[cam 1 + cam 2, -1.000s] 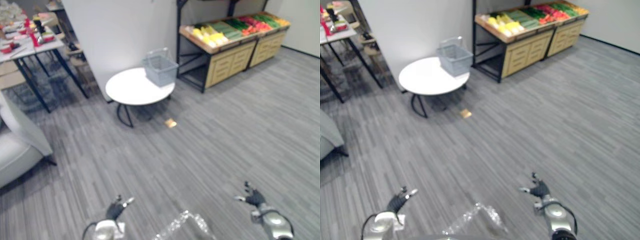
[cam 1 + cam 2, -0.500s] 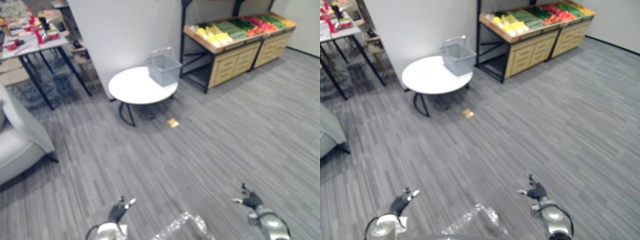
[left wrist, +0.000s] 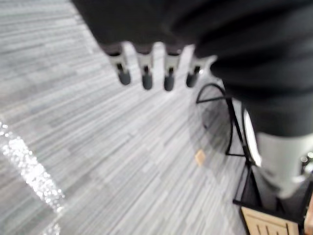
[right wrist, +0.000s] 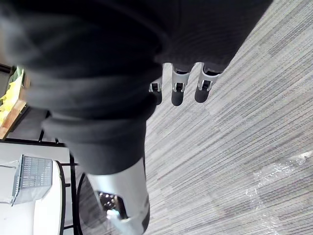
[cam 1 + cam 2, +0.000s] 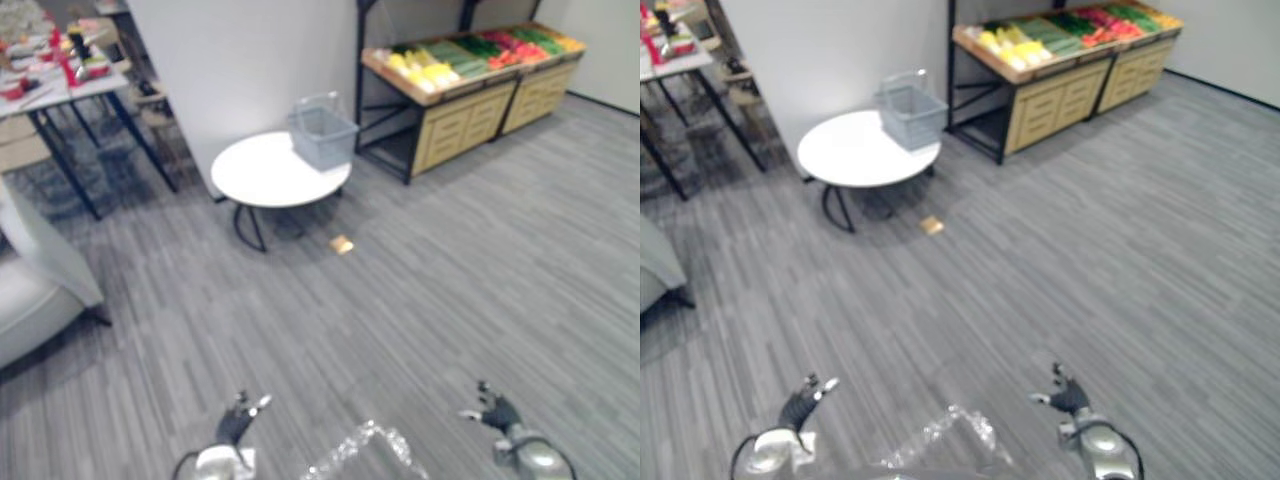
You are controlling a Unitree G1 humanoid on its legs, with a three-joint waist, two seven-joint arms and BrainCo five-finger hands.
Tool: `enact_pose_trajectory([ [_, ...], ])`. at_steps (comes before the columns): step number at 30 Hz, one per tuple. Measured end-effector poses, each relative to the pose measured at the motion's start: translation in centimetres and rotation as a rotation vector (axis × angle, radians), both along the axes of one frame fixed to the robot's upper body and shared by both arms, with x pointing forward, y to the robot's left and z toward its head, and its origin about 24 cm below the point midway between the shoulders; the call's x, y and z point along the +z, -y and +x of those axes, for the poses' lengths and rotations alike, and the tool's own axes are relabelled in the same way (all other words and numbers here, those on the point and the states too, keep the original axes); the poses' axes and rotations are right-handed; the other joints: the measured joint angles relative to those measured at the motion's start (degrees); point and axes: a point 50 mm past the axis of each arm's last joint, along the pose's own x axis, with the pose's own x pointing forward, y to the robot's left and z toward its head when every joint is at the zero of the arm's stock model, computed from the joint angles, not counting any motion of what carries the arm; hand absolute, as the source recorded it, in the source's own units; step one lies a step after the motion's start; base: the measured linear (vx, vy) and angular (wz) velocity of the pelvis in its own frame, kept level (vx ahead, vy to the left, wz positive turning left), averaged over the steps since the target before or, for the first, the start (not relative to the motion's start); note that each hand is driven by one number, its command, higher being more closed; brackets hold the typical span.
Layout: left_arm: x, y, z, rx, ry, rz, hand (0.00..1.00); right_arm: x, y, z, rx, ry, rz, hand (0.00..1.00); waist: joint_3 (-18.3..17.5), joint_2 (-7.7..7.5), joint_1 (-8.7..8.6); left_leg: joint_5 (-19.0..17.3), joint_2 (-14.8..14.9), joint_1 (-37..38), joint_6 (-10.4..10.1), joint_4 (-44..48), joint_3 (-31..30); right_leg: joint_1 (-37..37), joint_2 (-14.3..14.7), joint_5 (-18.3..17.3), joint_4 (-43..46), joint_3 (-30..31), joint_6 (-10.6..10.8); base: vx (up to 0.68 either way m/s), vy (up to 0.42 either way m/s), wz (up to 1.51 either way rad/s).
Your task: Pick vegetable in the basket
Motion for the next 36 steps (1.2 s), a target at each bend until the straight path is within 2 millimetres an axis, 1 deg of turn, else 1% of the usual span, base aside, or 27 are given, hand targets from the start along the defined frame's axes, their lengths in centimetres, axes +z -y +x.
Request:
enact_pose_trajectory([
  [1,-0.1,0.1,-0.2,0.009,-0.001,-0.005,0.0,0.0,0.2,-0.2,0.004,-0.007,-0.006,0.0,0.2,0.46,0.37,1.6,1.4,-1.9,0.3,5.1,-0.6,0.2,0.6,-0.7,1.1,0.5,-0.2,0.05,-0.075,-0.48],
  [3,-0.4,0.3,-0.8,0.031,-0.015,-0.019,0.0,-0.3,0.6,-1.2,-0.007,-0.032,-0.015,0.0,0.9,0.79,0.57,9.9,2.7,-5.3,0.6,15.6,-2.8,2.1,0.7,-2.9,3.5,3.0,-1.2,0.16,-0.031,-0.5],
  [4,-0.6,0.6,-1.3,0.044,-0.025,-0.037,0.0,-0.3,0.8,-1.4,-0.009,-0.034,-0.02,0.0,1.5,-0.32,0.65,4.0,0.8,-6.2,0.3,14.3,-3.1,4.0,0.0,-3.4,3.6,4.5,-1.4,0.16,-0.01,-0.43],
  [5,-0.6,0.7,-1.3,0.044,-0.025,-0.041,0.0,-0.3,0.8,-1.4,-0.01,-0.034,-0.021,0.0,1.6,-0.15,0.62,3.1,0.5,-6.2,0.3,12.9,-3.1,4.1,-0.1,-3.5,3.5,4.7,-1.4,0.2,0.026,-0.42],
  [7,-0.7,1.4,-1.4,0.028,-0.022,-0.046,0.0,0.0,1.1,-1.1,-0.03,-0.003,-0.016,0.0,2.4,1.39,0.67,2.5,-2.1,-6.4,0.4,-7.6,-1.2,4.9,-0.3,-4.8,3.6,6.4,-1.3,0.17,0.065,-0.34],
  [9,-0.9,1.4,-2.2,0.02,-0.043,-0.033,0.0,0.0,1.1,-1.1,-0.028,-0.001,-0.016,0.0,2.3,1.83,0.94,5.1,-3.0,-6.5,0.4,-16.8,-0.5,5.1,0.1,-6.4,3.8,7.1,-1.2,0.19,0.094,-0.35],
  [11,-1.2,1.2,-3.3,0.037,-0.067,-0.028,0.0,0.1,1.0,-0.9,-0.024,0.008,-0.015,0.0,2.0,1.35,2.67,8.1,-3.0,-6.6,2.4,-19.4,0.2,5.0,0.1,-9.6,5.8,9.0,-1.6,0.36,0.195,-0.59],
  [12,-1.3,1.0,-4.2,0.044,-0.088,-0.025,0.0,0.0,0.8,-1.0,-0.022,0.006,-0.009,0.0,0.8,-0.83,3.56,8.6,-4.4,-6.5,3.2,-17.9,1.2,4.8,-2.3,-11.6,6.5,9.2,-0.6,0.42,0.225,-0.49],
  [13,-1.4,0.9,-4.7,0.042,-0.102,-0.021,0.0,-0.1,0.6,-1.2,-0.022,0.005,-0.002,0.0,-0.3,-1.53,3.62,8.5,-5.2,-6.4,3.2,-18.3,1.8,4.9,-3.6,-12.4,7.8,8.6,0.5,0.47,0.185,-0.69],
  [14,-1.4,0.4,-5.0,0.044,-0.11,-0.01,0.0,0.0,-0.3,-0.3,-0.007,0.033,0.019,0.0,-0.3,-4.22,3.93,6.8,-7.1,-5.0,5.9,-18.5,4.1,-2.3,-7.5,-12.3,24.8,4.0,5.1,0.37,0.118,-0.43],
  [15,-1.4,0.3,-5.0,0.04,-0.113,-0.008,0.0,0.2,-0.6,0.2,0.005,0.045,0.028,0.0,-0.2,-4.88,3.42,6.2,-7.6,-4.2,6.6,-18.8,4.4,-5.3,-9.5,-9.7,31.4,1.6,5.6,0.45,0.142,-0.3],
  [16,-1.4,0.2,-5.0,0.03,-0.116,-0.003,0.0,0.1,-1.0,0.2,0.027,0.042,0.037,0.0,0.2,-5.38,2.78,5.4,-8.5,-1.9,7.0,-19.9,4.3,-8.8,-12.0,-4.3,39.5,-1.4,4.1,0.44,0.152,-0.04],
  [17,-1.3,0.2,-4.8,0.021,-0.112,0.001,0.0,-0.1,-1.3,0.1,0.05,0.032,0.041,0.0,0.8,-4.9,2.83,3.9,-8.7,2.0,7.0,-21.4,4.4,-10.8,-13.5,-2.5,45.1,-3.6,2.4,0.56,0.164,-0.14],
  [18,-1.2,0.4,-4.3,0.01,-0.095,0.004,0.0,0.0,-1.4,0.2,0.06,0.041,0.04,0.0,1.2,-4.28,2.84,2.9,-8.3,6.3,7.0,-23.3,4.1,-11.8,-13.3,-3.5,45.2,-5.5,1.5,0.47,0.107,-0.17],
  [20,-0.8,0.4,-3.4,-0.006,-0.059,0.012,0.0,0.5,-1.5,0.7,0.078,0.077,0.028,0.0,1.3,-3.16,2.07,1.6,-6.7,10.1,6.6,-24.9,2.4,-13.7,-11.4,-5.1,38.2,-8.7,1.8,0.44,0.032,0.28],
  [23,0.3,0.1,-0.7,-0.028,0.019,0.032,0.0,1.8,-1.9,2.2,0.123,0.164,0.01,0.0,2.1,-2.49,1.19,-0.6,-4.0,11.9,4.8,-25.4,-1.4,-18.4,-7.1,-1.9,15.8,-10.4,4.4,0.44,-0.043,0.61],
  [24,0.7,-0.2,0.3,-0.037,0.036,0.039,0.0,2.4,-2.1,2.8,0.129,0.195,0.002,0.0,2.5,-3.25,1.2,-1.1,-4.1,12.6,3.4,-25.4,-3.2,-18.7,-6.5,3.2,1.9,-8.6,5.8,0.57,-0.155,1.08],
  [25,1.0,-0.5,1.1,-0.038,0.043,0.049,0.0,3.1,-2.2,3.5,0.125,0.238,-0.01,0.0,3.5,-5.21,1.23,-3.2,-5.8,14.4,1.4,-24.4,-5.1,-19.3,-8.2,5.9,-3.6,-5.0,8.2,0.48,-0.143,0.98],
  [26,1.0,-0.6,1.1,-0.037,0.041,0.049,0.0,3.2,-2.2,3.6,0.126,0.245,-0.012,0.0,3.6,-5.48,1.28,-4.0,-5.9,14.8,1.2,-23.9,-5.6,-19.2,-8.5,5.9,-3.6,-4.4,8.1,0.55,-0.24,0.99],
  [27,0.7,-0.4,0.5,-0.023,0.021,0.038,0.0,3.6,-1.9,4.0,0.125,0.261,-0.028,0.0,3.6,-4.7,1.43,-7.5,-5.0,16.2,0.0,-21.0,-7.8,-18.6,-8.1,10.9,-1.2,-3.0,5.7,0.52,-0.269,0.67],
  [28,0.2,0.1,-0.5,-0.014,-0.012,0.021,0.0,4.3,-1.3,4.8,0.132,0.281,-0.055,0.0,3.1,-2.67,1.71,-9.2,-3.1,17.4,-1.2,-18.0,-8.4,-18.5,-6.5,11.9,3.2,-3.4,4.5,0.78,-0.367,0.68],
  [29,0.1,0.1,-0.8,-0.01,-0.02,0.019,0.0,4.8,-1.1,5.5,0.139,0.302,-0.066,0.0,3.4,-2.03,2.31,-8.9,-2.4,16.1,-1.2,-13.1,-8.7,-18.6,-6.4,12.0,5.2,-3.8,4.0,0.73,-0.386,0.45],
  [30,-0.3,0.5,-1.4,0.002,-0.035,-0.001,0.0,6.2,-0.3,6.8,0.161,0.343,-0.107,0.0,4.3,-0.16,2.52,-5.6,0.3,10.0,-0.3,0.9,-9.6,-17.6,-5.3,10.5,7.3,-5.0,1.3,0.66,-0.34,0.18],
  [31,-0.8,1.2,-2.6,0.026,-0.061,-0.033,0.0,7.3,0.5,7.9,0.191,0.368,-0.15,0.0,4.7,2.35,3.66,3.4,4.0,3.1,2.9,13.7,-10.2,-15.2,-3.1,8.9,6.3,-5.3,-0.1,0.5,-0.268,0.04],
  [32,-1.2,1.4,-3.4,0.04,-0.083,-0.048,0.0,7.7,0.5,8.3,0.203,0.377,-0.16,0.0,5.0,2.88,4.08,8.4,5.3,0.7,3.9,18.3,-10.7,-13.4,-2.5,8.4,5.1,-5.2,-0.7,0.54,-0.161,-0.07],
  [34,-1.5,1.5,-4.5,0.044,-0.114,-0.064,0.0,8.5,0.5,9.5,0.196,0.401,-0.173,0.0,5.8,2.25,5.11,4.3,5.2,-4.2,4.1,24.7,-9.2,-6.3,-3.0,5.9,2.2,-6.0,-2.3,0.54,-0.146,0.1],
  [36,-1.5,1.6,-4.4,0.036,-0.109,-0.072,0.0,9.3,0.2,10.5,0.205,0.428,-0.194,0.0,6.1,1.02,5.41,1.0,3.8,-5.3,3.3,16.3,-3.4,-1.9,-4.1,4.6,0.4,-7.3,-2.0,0.49,-0.147,0.32],
])
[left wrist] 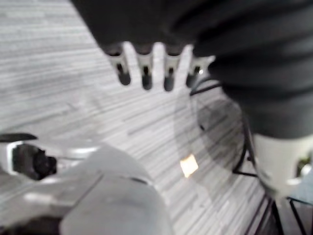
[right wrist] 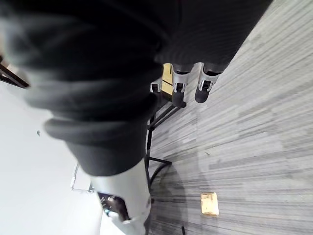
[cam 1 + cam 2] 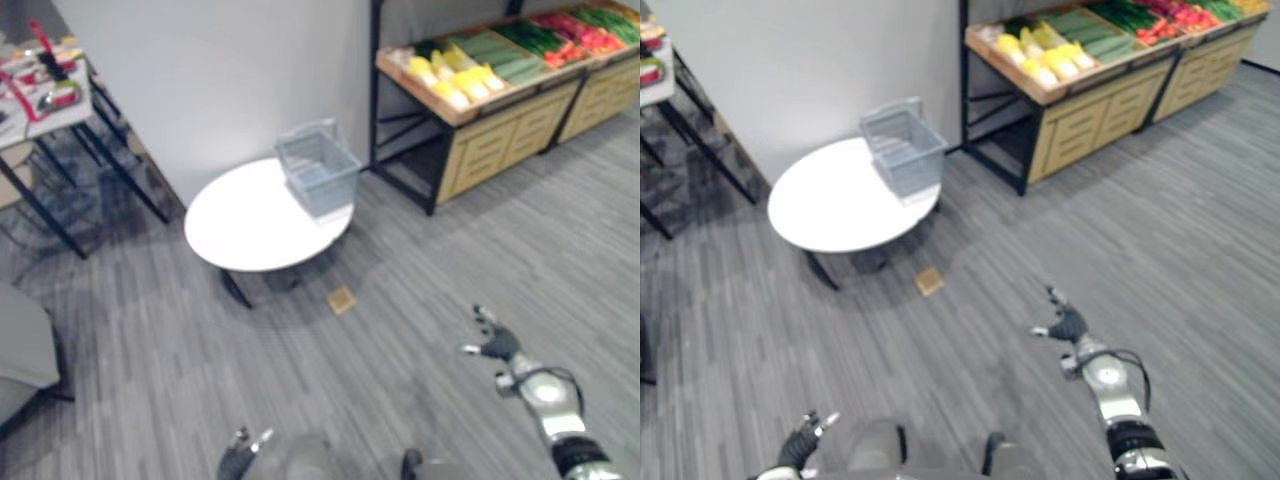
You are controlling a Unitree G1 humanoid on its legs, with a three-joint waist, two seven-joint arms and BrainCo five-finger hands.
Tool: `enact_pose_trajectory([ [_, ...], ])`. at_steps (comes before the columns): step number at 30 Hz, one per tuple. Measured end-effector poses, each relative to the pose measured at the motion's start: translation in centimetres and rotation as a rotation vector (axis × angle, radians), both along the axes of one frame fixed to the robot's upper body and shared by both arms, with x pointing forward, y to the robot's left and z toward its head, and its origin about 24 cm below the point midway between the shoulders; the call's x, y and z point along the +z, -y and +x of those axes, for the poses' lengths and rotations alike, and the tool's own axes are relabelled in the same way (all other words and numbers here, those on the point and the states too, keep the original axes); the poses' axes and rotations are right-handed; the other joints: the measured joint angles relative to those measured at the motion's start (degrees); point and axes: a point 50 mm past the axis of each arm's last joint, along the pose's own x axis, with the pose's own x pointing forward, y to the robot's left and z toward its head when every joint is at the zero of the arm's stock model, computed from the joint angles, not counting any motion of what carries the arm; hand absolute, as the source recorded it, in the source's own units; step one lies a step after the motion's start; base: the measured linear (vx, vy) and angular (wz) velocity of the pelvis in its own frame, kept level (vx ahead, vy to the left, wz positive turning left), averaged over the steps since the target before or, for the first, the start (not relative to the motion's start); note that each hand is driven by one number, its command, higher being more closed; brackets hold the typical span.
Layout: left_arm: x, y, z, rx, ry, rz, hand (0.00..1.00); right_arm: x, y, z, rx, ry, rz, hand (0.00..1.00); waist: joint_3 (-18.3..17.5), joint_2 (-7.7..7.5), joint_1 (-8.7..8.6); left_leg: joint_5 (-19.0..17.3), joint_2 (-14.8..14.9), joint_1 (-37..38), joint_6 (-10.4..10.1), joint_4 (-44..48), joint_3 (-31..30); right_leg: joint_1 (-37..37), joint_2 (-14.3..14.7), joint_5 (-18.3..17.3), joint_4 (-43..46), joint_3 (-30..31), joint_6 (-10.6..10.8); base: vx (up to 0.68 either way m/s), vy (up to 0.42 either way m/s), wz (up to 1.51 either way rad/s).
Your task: Pick vegetable in the basket
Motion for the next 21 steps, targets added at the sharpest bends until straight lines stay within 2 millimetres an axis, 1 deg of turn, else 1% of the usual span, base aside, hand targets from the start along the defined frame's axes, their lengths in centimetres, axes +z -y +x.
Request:
enact_pose_trajectory([
  [1,0.0,0.1,0.3,-0.01,0.009,-0.01,0.0,0.8,-0.1,0.9,-0.004,0.035,-0.021,0.0,0.2,-0.39,-0.01,-0.7,-1.7,-0.3,-0.2,-9.6,4.2,2.1,-0.4,-1.0,-1.1,-1.1,0.1,0.5,-0.098,0.4],
  [2,0.1,0.2,0.5,-0.015,0.017,-0.013,0.0,1.3,-0.1,1.4,-0.006,0.055,-0.034,0.0,0.3,-0.64,-0.03,-0.7,-2.8,-0.2,-0.4,-15.1,6.7,3.0,-0.6,-1.4,-1.7,-1.6,0.2,0.5,-0.046,0.48],
  [3,0.1,0.4,0.7,-0.017,0.028,-0.017,0.0,2.4,-0.3,2.6,-0.006,0.093,-0.053,0.0,0.4,-0.94,-0.14,1.2,-5.5,-0.1,-1.1,-27.3,11.6,4.6,-1.1,-2.0,-3.3,-3.0,0.8,0.49,-0.011,0.53],
  [4,0.0,0.8,0.7,-0.016,0.035,-0.025,0.0,3.5,-0.3,3.6,-0.009,0.129,-0.083,0.0,0.4,-0.71,-0.22,5.5,-8.1,-0.2,-1.3,-38.6,16.4,6.5,-1.1,-2.7,-5.2,-4.5,1.9,0.47,0.005,0.52],
  [5,-0.1,1.0,0.5,-0.014,0.031,-0.03,0.0,4.1,-0.3,4.1,-0.008,0.144,-0.097,0.0,0.4,-0.49,-0.06,7.6,-8.9,-0.3,-1.6,-42.6,17.9,7.5,-0.8,-3.4,-5.6,-5.0,2.3,0.58,0.071,0.41],
  [6,-0.4,1.3,-0.1,-0.005,0.012,-0.038,0.0,4.9,-0.4,4.9,-0.008,0.163,-0.117,0.0,0.2,0.37,1.02,9.8,-9.0,-1.0,-1.8,-46.6,19.1,9.3,0.1,-5.7,-5.4,-5.4,3.1,0.39,0.066,0.16],
  [7,-0.4,1.3,-0.2,-0.004,0.01,-0.04,0.0,5.1,-0.4,5.0,-0.007,0.166,-0.119,0.0,0.1,0.5,1.17,9.8,-8.9,-1.3,-1.7,-46.8,19.1,9.5,0.3,-6.1,-5.1,-5.5,3.2,0.51,0.126,0.13],
  [8,-0.6,1.4,-0.9,0.002,-0.008,-0.042,0.0,5.7,-1.0,5.8,0.01,0.188,-0.156,0.0,-0.4,0.51,2.62,11.4,-8.7,-1.7,1.0,-44.4,18.1,9.8,-0.7,-12.2,1.6,-5.6,4.6,0.42,0.111,0.03],
  [9,-0.8,1.4,-1.6,0.013,-0.032,-0.046,0.0,5.7,-1.6,6.2,0.031,0.184,-0.169,0.0,-0.4,-1.15,3.42,11.7,-9.8,-1.2,2.3,-43.1,18.0,6.9,-3.3,-14.3,10.8,-5.3,5.7,0.62,0.18,0.13],
  [10,-1.0,1.5,-2.0,0.014,-0.054,-0.051,0.0,5.6,-2.4,6.7,0.061,0.171,-0.183,0.0,-0.6,-2.52,3.93,10.7,-11.4,0.3,5.5,-43.0,17.9,0.7,-7.2,-12.3,27.3,-5.3,7.5,0.58,0.185,0.2],
  [11,-1.0,1.0,-2.0,0.003,-0.059,-0.037,0.0,5.6,-2.9,7.0,0.072,0.17,-0.183,0.0,-0.5,-3.46,3.87,9.2,-12.4,1.3,7.6,-41.6,17.0,-3.7,-10.0,-10.1,37.7,-5.2,6.9,0.46,0.166,0.43],
  [12,-0.9,0.7,-1.7,-0.013,-0.065,-0.022,0.0,5.9,-3.1,7.3,0.079,0.181,-0.189,0.0,-0.3,-3.8,3.83,7.4,-13.1,2.2,8.5,-40.3,15.6,-6.3,-11.5,-10.4,43.6,-5.1,5.9,0.54,0.15,0.67],
  [13,-0.8,0.5,-1.4,-0.031,-0.066,-0.01,0.0,6.6,-3.2,7.8,0.087,0.197,-0.212,0.0,0.0,-3.41,3.6,5.7,-13.8,4.4,8.1,-39.9,13.2,-8.5,-12.1,-11.1,45.8,-5.0,4.7,0.53,0.107,0.9],
  [14,-0.7,0.3,-1.1,-0.05,-0.06,0.005,0.0,7.3,-3.2,8.3,0.092,0.219,-0.225,0.0,0.3,-2.9,2.73,4.6,-14.2,7.2,7.6,-40.8,10.6,-10.3,-11.4,-11.6,43.5,-4.9,4.4,0.44,0.083,0.92],
  [15,-0.6,0.2,-1.0,-0.057,-0.058,0.012,0.0,7.7,-3.3,8.5,0.095,0.237,-0.224,0.0,0.3,-2.67,2.39,4.3,-14.3,8.5,7.3,-41.6,9.3,-11.2,-10.5,-11.6,40.9,-4.5,4.4,0.42,0.029,1.13],
  [16,-0.3,-0.3,-0.5,-0.074,-0.042,0.024,0.0,9.0,-3.5,8.9,0.101,0.287,-0.23,0.0,0.5,-2.2,1.92,3.8,-14.4,11.3,6.7,-43.6,5.9,-13.9,-7.5,-10.9,30.4,-2.0,5.5,0.25,-0.001,0.9],
  [17,-0.3,-0.4,-0.4,-0.078,-0.037,0.027,0.0,9.2,-3.5,9.0,0.103,0.298,-0.232,0.0,0.5,-2.2,1.75,3.7,-14.4,11.7,6.6,-44.0,5.1,-14.5,-7.1,-10.7,28.0,-1.5,5.9,0.5,-0.033,1.21],
  [18,0.0,-0.8,0.1,-0.098,-0.027,0.038,0.0,10.2,-3.7,9.1,0.103,0.339,-0.238,0.0,0.5,-2.26,0.93,3.5,-14.7,12.9,6.1,-45.3,2.4,-16.4,-5.5,-8.1,17.3,0.7,7.9,0.44,-0.077,1.09],
  [19,0.1,-0.7,0.8,-0.11,-0.015,0.037,0.0,11.0,-3.6,9.2,0.089,0.365,-0.248,0.0,0.9,-2.85,0.96,2.8,-15.0,14.0,5.1,-45.6,0.3,-17.4,-4.7,-3.4,6.5,2.3,8.7,0.53,-0.101,1.15],
  [20,0.2,-0.9,1.1,-0.111,-0.012,0.046,0.0,11.1,-3.5,9.3,0.08,0.368,-0.251,0.0,1.0,-3.25,1.03,2.7,-15.3,14.7,4.8,-45.6,-0.5,-17.6,-4.6,-1.1,1.6,2.8,9.5,0.47,-0.126,1.01],
  [21,0.4,-1.1,1.2,-0.114,-0.006,0.052,0.0,10.9,-3.4,9.3,0.065,0.356,-0.256,0.0,1.4,-4.13,1.52,1.9,-16.4,16.2,4.0,-45.6,-1.8,-18.1,-5.0,1.3,-3.3,3.8,10.1,0.49,-0.154,0.94],
])
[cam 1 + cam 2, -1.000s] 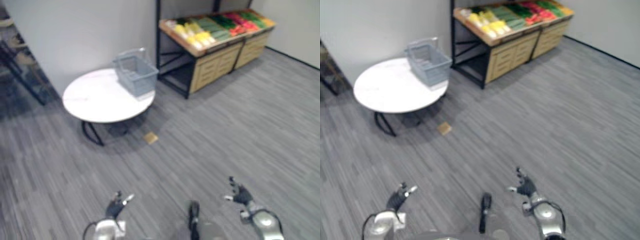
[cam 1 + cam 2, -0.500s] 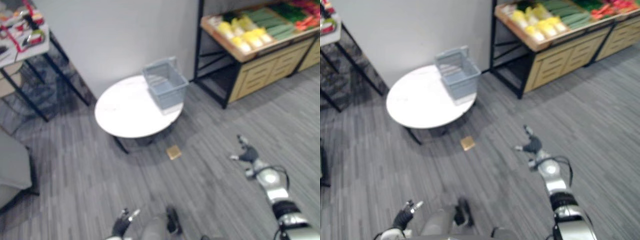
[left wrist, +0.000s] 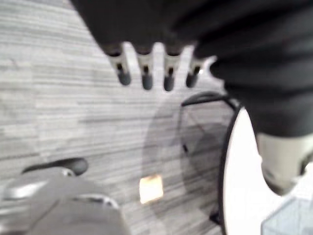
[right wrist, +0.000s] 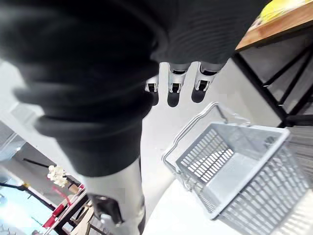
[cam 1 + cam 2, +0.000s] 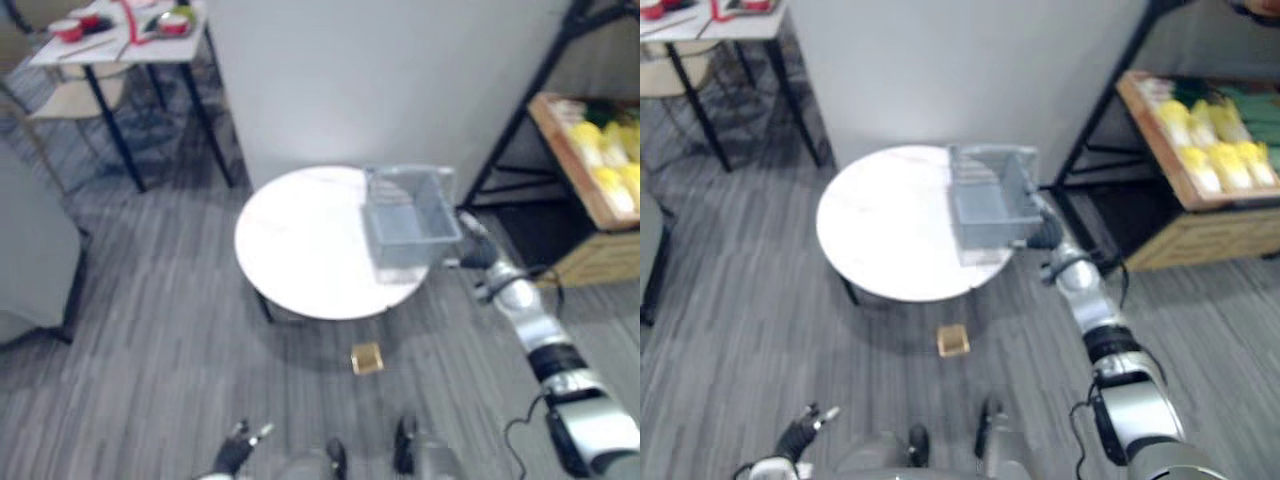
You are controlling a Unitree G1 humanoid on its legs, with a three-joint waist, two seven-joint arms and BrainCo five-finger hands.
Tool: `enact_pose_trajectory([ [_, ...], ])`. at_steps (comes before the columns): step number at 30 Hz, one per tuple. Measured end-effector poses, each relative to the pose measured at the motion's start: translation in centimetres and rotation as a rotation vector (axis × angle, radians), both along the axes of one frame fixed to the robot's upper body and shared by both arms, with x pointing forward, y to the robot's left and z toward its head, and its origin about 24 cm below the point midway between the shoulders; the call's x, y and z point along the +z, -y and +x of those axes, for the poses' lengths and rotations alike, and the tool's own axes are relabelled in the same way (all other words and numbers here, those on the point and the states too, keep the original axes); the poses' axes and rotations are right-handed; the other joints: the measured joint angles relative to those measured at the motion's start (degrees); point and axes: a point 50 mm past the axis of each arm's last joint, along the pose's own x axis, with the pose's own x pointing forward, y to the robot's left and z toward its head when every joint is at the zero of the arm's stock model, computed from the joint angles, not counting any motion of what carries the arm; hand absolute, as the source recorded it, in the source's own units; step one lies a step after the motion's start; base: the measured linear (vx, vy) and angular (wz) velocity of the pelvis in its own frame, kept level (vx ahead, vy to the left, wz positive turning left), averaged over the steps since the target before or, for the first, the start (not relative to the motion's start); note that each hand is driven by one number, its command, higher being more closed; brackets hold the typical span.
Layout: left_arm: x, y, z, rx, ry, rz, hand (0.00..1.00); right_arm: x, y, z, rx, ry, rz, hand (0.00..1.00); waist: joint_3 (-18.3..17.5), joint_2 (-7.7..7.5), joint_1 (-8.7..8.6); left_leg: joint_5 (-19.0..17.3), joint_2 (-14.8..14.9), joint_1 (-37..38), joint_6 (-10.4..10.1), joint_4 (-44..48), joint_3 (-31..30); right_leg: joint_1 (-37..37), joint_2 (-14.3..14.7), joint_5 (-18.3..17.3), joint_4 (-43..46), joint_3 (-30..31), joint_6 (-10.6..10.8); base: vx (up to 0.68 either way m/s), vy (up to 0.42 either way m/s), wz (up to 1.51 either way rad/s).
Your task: Pick vegetable in the basket
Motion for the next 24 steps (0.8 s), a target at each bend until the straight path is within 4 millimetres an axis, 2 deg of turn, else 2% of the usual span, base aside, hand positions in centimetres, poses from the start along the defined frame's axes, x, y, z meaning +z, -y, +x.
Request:
enact_pose_trajectory([
  [2,-0.1,0.2,-0.6,-0.005,-0.012,-0.004,0.0,-0.2,0.2,0.0,-0.011,-0.013,-0.002,0.0,0.1,-0.61,0.43,-2.5,-0.7,2.6,-1.4,1.1,-1.6,-0.2,0.4,3.8,0.6,0.3,-2.5,0.53,-0.199,0.84],
  [3,-0.1,0.2,-1.3,0.002,-0.023,-0.005,0.0,0.2,0.4,0.1,-0.014,-0.001,-0.008,0.0,-0.2,-1.14,0.4,-5.2,-0.9,2.5,-2.7,3.6,-1.7,0.1,0.9,6.5,1.2,0.3,-5.6,0.61,-0.266,0.78],
  [4,-0.2,0.3,-1.7,0.003,-0.033,-0.009,0.0,1.5,1.0,0.4,-0.016,0.033,-0.057,0.0,-0.4,-1.37,0.34,-8.8,-0.8,1.5,-2.7,7.7,-1.7,0.2,1.6,9.7,2.4,0.6,-8.0,0.6,-0.283,0.78],
  [5,-0.5,0.7,-1.8,0.005,-0.041,-0.024,0.0,2.3,1.5,0.6,-0.022,0.053,-0.087,0.0,0.2,0.04,0.25,-10.4,0.1,1.1,-3.2,10.3,-1.6,0.0,1.8,11.1,3.9,0.2,-7.9,0.53,-0.255,0.65],
  [6,-0.8,1.5,-2.0,0.003,-0.051,-0.055,0.0,3.7,2.0,1.0,-0.03,0.086,-0.119,0.0,0.6,3.39,0.14,-11.4,3.7,-2.7,-4.3,18.8,-0.3,0.3,3.5,8.5,4.8,-1.3,-8.2,0.43,-0.223,0.46],
  [7,-0.9,2.0,-2.1,-0.002,-0.051,-0.072,0.0,5.0,2.2,1.4,-0.033,0.112,-0.171,0.0,1.2,5.95,-0.28,-9.7,8.2,-8.9,-4.7,31.1,1.5,2.1,5.3,7.7,3.1,-2.6,-8.8,0.48,-0.227,0.32],
  [8,-0.9,2.2,-2.0,-0.006,-0.049,-0.075,0.0,5.6,2.2,1.6,-0.036,0.12,-0.186,0.0,2.2,6.55,-0.2,-8.9,10.4,-11.5,-4.5,36.2,2.2,3.3,6.2,7.6,2.5,-2.8,-9.3,0.39,-0.175,0.08],
  [9,-0.9,2.2,-1.7,-0.011,-0.045,-0.077,0.0,6.6,2.0,1.9,-0.041,0.139,-0.21,0.0,4.0,7.43,0.01,-9.7,12.4,-12.9,-5.1,39.2,2.9,5.9,6.8,6.5,2.4,-2.8,-10.4,0.43,-0.171,-0.1],
  [10,-0.8,2.3,-1.3,-0.02,-0.029,-0.079,0.0,7.2,1.7,2.1,-0.045,0.153,-0.215,0.0,5.3,6.02,0.18,-9.9,13.1,-14.6,-5.5,37.3,3.6,7.1,6.5,5.5,2.7,-2.8,-10.3,0.33,-0.129,-0.14],
  [11,-0.7,2.3,-0.9,-0.029,-0.014,-0.08,0.0,7.8,1.5,2.3,-0.046,0.166,-0.216,0.0,5.7,5.82,0.2,-9.8,13.2,-15.6,-5.7,35.3,3.8,7.6,6.3,4.8,2.7,-2.6,-10.4,0.36,-0.138,-0.15],
  [13,-0.3,2.5,0.5,-0.068,0.027,-0.073,0.0,9.3,1.1,2.8,-0.055,0.21,-0.249,0.0,6.7,4.89,-0.17,-8.3,13.1,-17.3,-5.8,24.6,5.3,7.6,5.8,3.6,3.4,-2.1,-10.0,0.23,-0.06,-0.2],
  [14,-0.1,2.7,1.1,-0.088,0.048,-0.071,0.0,10.0,0.9,3.1,-0.064,0.218,-0.299,0.0,7.4,4.7,-0.46,-4.2,13.4,-17.5,-5.0,16.4,6.9,7.1,5.8,2.3,5.0,-1.7,-9.4,0.25,0.015,-0.31],
  [15,-0.1,3.0,1.6,-0.103,0.056,-0.074,0.0,10.6,1.3,3.1,-0.079,0.221,-0.354,0.0,7.8,5.4,-0.49,1.8,14.3,-17.6,-5.0,12.0,7.2,6.0,6.3,0.2,8.1,-1.4,-8.7,0.25,0.052,-0.35],
  [16,-0.1,3.1,1.7,-0.109,0.055,-0.074,0.0,10.9,1.5,3.2,-0.089,0.222,-0.382,0.0,8.0,5.98,-0.52,6.2,14.6,-17.5,-4.7,10.8,6.9,5.1,6.6,-1.3,10.3,-1.5,-8.3,0.25,0.105,-0.27],
  [17,0.0,3.1,1.8,-0.113,0.056,-0.073,0.0,11.1,1.7,3.2,-0.097,0.222,-0.394,0.0,8.2,6.13,-0.58,6.5,14.8,-17.6,-5.0,10.5,6.7,4.6,6.6,-2.2,11.7,-1.5,-8.1,0.2,0.109,0.09],
  [18,0.6,2.8,3.6,-0.133,0.091,-0.053,0.0,11.6,3.3,2.9,-0.154,0.206,-0.46,0.0,9.6,4.38,-1.56,6.1,12.5,-18.3,-4.9,10.1,6.5,1.3,3.8,-4.8,17.3,-2.1,-6.7,0.18,0.104,0.33],
  [19,0.9,2.9,4.3,-0.149,0.11,-0.042,0.0,12.0,4.2,2.9,-0.185,0.2,-0.485,0.0,10.1,4.12,-2.07,6.7,11.3,-18.5,-4.4,8.3,6.1,0.3,2.7,-5.0,18.1,-3.0,-6.5,0.15,0.088,0.54],
  [21,1.4,2.9,5.5,-0.184,0.136,-0.027,0.0,13.2,5.3,2.8,-0.225,0.209,-0.508,0.0,10.7,4.35,-2.61,9.1,8.9,-18.0,-3.9,3.5,5.5,-0.2,1.1,-5.0,17.0,-4.3,-6.5,0.14,0.087,0.4],
  [24,1.6,2.7,6.1,-0.192,0.141,-0.016,0.0,15.6,5.0,3.1,-0.227,0.273,-0.507,0.0,11.7,4.69,-2.41,10.5,7.8,-17.9,-3.8,0.3,5.2,-0.2,0.7,-5.0,15.0,-4.7,-6.5,0.09,0.03,0.14],
])
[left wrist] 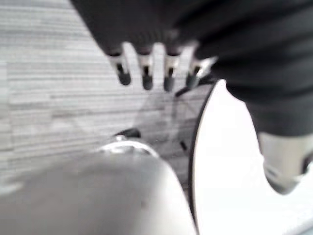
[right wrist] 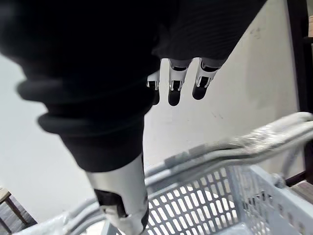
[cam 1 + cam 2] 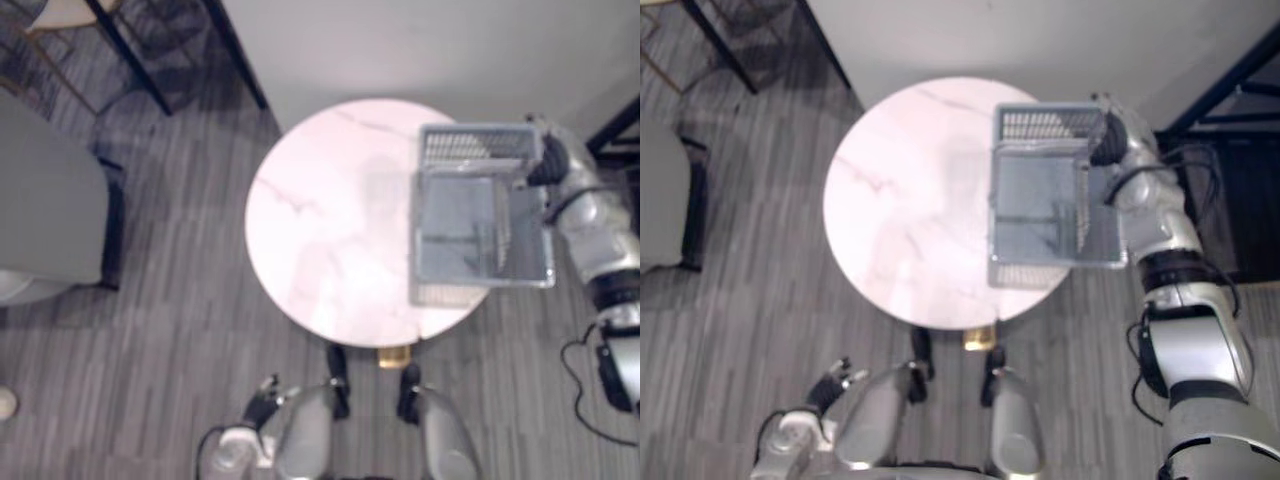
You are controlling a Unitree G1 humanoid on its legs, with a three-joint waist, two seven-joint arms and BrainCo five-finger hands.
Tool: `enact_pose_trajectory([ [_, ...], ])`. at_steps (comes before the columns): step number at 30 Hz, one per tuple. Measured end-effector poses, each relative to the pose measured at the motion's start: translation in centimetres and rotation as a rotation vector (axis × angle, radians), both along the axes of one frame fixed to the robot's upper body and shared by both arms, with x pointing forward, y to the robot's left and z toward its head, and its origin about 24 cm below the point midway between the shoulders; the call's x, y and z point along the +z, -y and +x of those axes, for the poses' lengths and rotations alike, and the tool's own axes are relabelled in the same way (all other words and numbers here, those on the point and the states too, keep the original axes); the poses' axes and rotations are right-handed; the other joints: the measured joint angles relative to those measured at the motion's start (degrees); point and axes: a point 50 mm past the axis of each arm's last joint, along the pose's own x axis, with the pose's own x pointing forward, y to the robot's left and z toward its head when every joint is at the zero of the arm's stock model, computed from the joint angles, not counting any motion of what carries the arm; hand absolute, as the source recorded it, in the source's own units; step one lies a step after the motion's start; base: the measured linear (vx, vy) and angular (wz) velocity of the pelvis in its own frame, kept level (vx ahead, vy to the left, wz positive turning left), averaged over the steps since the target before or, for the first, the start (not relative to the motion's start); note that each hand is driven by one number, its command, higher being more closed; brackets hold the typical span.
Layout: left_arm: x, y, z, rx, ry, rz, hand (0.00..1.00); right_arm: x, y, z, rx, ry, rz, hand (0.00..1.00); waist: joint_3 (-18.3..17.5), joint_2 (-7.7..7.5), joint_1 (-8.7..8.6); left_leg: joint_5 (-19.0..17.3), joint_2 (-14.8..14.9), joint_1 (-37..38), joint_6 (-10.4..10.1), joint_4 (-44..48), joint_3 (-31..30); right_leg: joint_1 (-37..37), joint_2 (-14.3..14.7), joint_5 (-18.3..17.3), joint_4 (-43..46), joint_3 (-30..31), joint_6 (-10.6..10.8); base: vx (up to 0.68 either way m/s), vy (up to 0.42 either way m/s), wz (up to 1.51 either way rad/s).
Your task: Pick vegetable in the basket
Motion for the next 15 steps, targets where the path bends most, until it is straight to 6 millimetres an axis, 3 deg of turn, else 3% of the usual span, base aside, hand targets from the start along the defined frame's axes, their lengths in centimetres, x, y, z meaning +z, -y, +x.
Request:
enact_pose_trajectory([
  [6,0.1,0.8,0.7,-0.046,-0.002,0.008,0.0,0.9,-0.2,0.2,0.009,-0.003,-0.004,0.0,1.2,0.4,0.41,0.5,-0.6,-3.1,0.2,0.0,-0.1,-3.8,-0.9,-0.8,1.8,-0.3,-0.3,0.0,0.007,0.05],
  [7,0.1,1.0,0.9,-0.053,0.004,0.01,0.0,0.7,-0.2,0.2,0.009,-0.015,-0.007,1.0,1.5,0.97,0.39,0.8,-0.9,-3.8,0.5,0.0,0.0,-4.8,-1.2,-1.0,2.4,-0.2,-0.3,-0.05,0.02,0.03],
  [10,0.4,1.4,1.6,-0.069,0.017,0.013,0.0,2.2,-1.1,0.4,0.031,0.009,-0.044,1.0,1.8,1.81,0.04,1.7,-1.4,-5.2,0.8,-0.9,0.5,-7.4,-1.7,-1.0,3.2,0.2,-0.3,-0.07,0.019,-0.02],
  [15,0.9,1.8,2.8,-0.096,0.049,0.018,0.0,4.5,-0.8,0.2,-0.008,-0.03,-0.12,1.0,1.9,2.05,0.07,5.4,-2.0,-6.4,0.5,-6.3,0.5,-11.1,-1.8,-0.6,3.3,-0.2,-0.3,-0.05,-0.014,0.04],
])
